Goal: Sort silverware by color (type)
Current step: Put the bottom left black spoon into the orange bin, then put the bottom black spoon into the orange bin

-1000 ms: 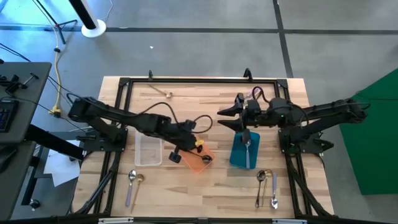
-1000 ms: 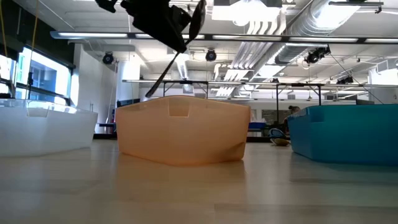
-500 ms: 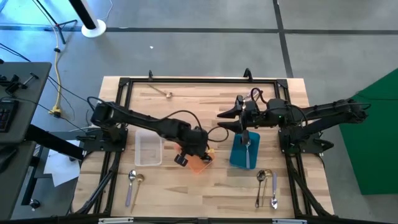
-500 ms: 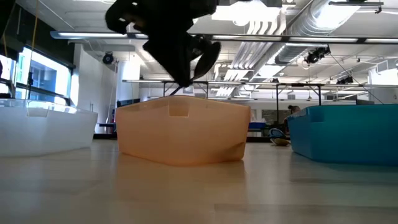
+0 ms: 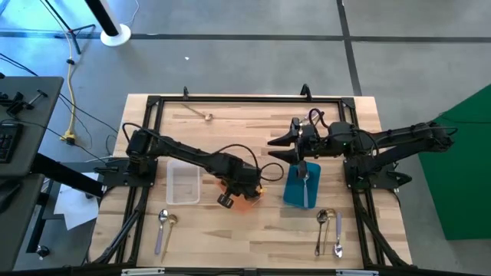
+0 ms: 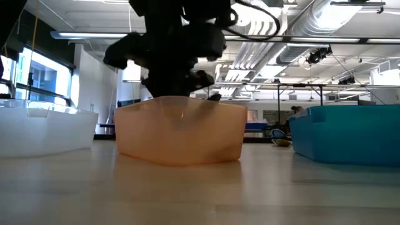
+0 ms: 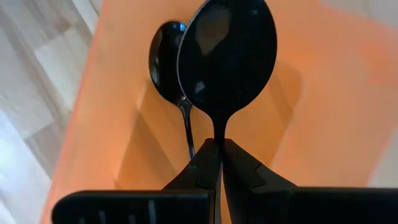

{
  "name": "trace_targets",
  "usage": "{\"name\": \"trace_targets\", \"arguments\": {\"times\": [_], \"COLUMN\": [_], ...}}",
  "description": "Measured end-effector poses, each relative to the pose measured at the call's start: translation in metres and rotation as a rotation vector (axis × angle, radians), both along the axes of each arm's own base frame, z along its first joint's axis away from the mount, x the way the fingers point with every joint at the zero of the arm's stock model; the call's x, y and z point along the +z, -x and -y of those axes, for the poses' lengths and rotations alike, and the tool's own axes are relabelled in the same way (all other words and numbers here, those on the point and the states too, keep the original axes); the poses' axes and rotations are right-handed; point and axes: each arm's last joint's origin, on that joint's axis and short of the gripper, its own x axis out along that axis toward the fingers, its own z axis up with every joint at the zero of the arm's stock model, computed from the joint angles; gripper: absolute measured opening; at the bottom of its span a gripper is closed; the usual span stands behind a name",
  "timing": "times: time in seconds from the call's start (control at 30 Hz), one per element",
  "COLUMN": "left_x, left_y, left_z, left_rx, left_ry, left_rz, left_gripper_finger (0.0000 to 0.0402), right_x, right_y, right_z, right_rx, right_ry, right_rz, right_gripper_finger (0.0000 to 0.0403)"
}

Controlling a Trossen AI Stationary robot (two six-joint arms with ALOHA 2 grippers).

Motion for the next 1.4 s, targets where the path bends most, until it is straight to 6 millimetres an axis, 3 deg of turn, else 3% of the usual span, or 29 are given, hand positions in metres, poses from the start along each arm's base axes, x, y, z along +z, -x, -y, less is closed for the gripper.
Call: {"name": "trace_targets", "arguments": {"times": [0.33, 0.77, 1.4], "left_x": [-0.031, -0.031, -0.029], "left_y": [-0.003, -0.005, -0.006], "left_z": [-0.004, -0.004, -0.011], "left_rx": [0.02, 0.055, 0.124], "left_ry": [-0.014, -0.009, 0.079], "left_rz": [-0.103, -0.082, -0.103], "left_gripper_finger": [0.0, 0.0024, 0.0134], "right_x": [-0.001, -0.001, -0.001], "right_y": [0.0, 0.0, 0.0], "right_z": [0.0, 0.0, 0.0], "right_rx": [0.0, 0.0, -0.001], "right_ry": [-0.002, 0.0, 0.001], "right_rz": [-0.007, -0.008, -0.011], "right_gripper_finger": [0.0138, 0.0138, 0.0138]}}
